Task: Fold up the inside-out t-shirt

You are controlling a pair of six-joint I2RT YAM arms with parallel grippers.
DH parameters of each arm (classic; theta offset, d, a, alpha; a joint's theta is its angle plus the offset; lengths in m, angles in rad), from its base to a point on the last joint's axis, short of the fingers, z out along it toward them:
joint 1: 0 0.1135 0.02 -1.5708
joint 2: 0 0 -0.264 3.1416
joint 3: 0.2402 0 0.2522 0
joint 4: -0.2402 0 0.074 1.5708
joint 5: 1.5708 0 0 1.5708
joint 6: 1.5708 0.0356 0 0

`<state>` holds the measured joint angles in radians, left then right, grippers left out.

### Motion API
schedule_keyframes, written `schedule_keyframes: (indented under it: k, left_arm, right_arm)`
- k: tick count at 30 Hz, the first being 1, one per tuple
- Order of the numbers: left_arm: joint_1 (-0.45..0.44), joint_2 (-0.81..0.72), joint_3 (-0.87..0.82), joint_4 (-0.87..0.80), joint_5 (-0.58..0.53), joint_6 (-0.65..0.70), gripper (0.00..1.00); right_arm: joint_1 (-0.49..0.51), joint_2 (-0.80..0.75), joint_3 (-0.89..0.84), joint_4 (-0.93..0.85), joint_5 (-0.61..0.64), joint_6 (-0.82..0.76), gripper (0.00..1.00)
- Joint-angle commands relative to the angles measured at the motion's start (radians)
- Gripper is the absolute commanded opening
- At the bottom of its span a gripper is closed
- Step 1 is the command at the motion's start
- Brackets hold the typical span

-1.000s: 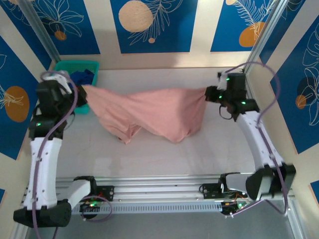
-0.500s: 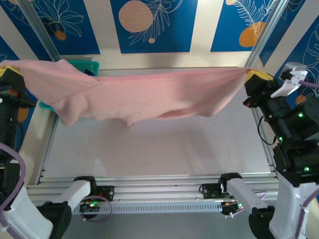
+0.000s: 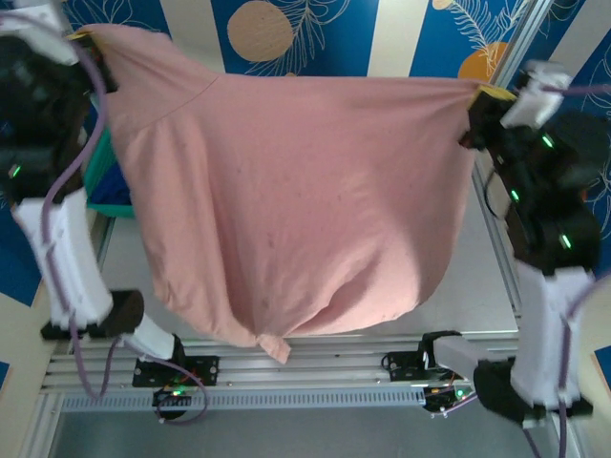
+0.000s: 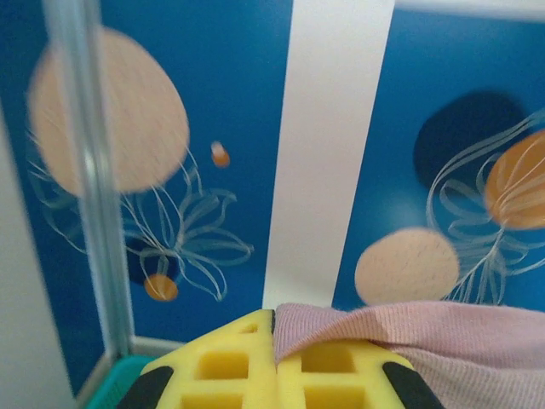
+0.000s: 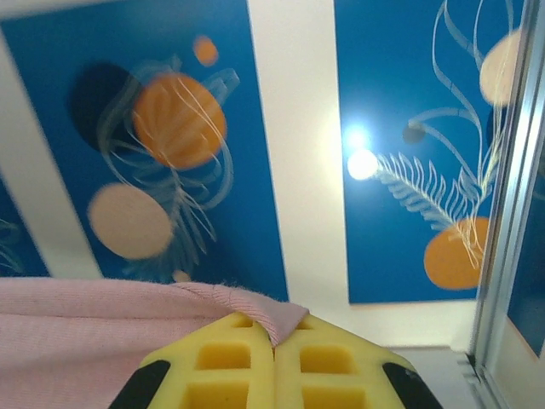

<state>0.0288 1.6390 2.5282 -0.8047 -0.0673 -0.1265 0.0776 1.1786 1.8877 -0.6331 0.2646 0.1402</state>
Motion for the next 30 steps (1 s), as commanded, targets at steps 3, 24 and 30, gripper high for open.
schedule_keyframes:
  k: [3, 24, 30]
  left_arm:
    - [-0.003, 0.375, 0.068, 0.124, 0.105, -0.044, 0.00]
    - [-0.051, 0.385, -0.530, 0.266, 0.308, -0.316, 0.81]
    - [-0.087, 0.026, -1.210, 0.546, 0.372, -0.418, 0.81]
  right_arm:
    - [-0.024, 0.341, -0.047, 0.190, 0.136, -0.079, 0.00]
    - [0.152, 0.604, -0.376, 0.062, -0.314, 0.258, 0.47]
    - [0.210, 0.590, -0.591, 0.161, -0.452, 0.375, 0.46]
